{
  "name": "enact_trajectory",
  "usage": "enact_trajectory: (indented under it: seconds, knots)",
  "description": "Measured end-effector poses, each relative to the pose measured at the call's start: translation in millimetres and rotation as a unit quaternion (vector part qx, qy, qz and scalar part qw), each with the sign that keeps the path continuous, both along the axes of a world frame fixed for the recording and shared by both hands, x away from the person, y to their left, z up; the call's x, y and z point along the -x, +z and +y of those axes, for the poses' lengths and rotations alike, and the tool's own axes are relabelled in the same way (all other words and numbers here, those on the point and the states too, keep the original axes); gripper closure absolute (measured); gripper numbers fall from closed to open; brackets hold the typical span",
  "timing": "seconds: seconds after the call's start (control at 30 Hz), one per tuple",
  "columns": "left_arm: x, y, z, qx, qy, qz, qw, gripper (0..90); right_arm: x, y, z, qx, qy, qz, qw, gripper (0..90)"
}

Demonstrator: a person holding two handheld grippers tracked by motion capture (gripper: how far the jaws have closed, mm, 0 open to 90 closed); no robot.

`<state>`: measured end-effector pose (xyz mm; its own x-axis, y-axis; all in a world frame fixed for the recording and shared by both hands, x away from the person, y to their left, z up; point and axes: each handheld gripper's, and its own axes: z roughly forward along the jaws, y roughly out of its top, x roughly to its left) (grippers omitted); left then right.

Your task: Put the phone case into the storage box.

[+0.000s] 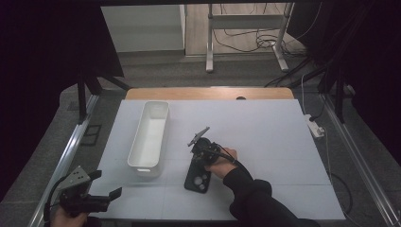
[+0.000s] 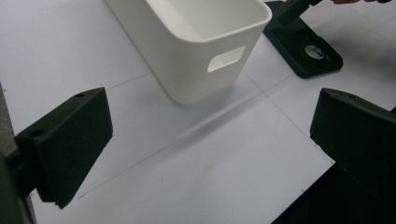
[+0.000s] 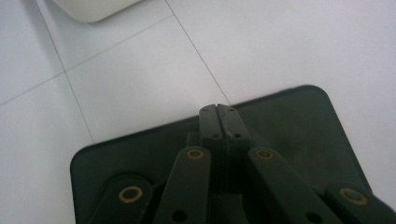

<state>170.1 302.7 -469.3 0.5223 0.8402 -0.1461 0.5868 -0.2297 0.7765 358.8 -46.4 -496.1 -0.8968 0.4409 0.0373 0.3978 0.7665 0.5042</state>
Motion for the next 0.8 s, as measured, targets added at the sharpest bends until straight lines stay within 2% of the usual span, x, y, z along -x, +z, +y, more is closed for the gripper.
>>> enact_trajectory:
  seconds: [0.43,0.8]
  knots:
    - [-0.1,-0.1,-0.1,0.001,0.000,0.001,1.0000,0.0,-7.2,-8.4,20.3,0.006,0.008,-0.005,0.9999,89.8]
    - [-0.1,-0.2,0.1,0.001,-0.001,0.001,1.0000,0.0,-15.8,-16.1,24.8,0.019,0.004,-0.011,0.9998,89.8]
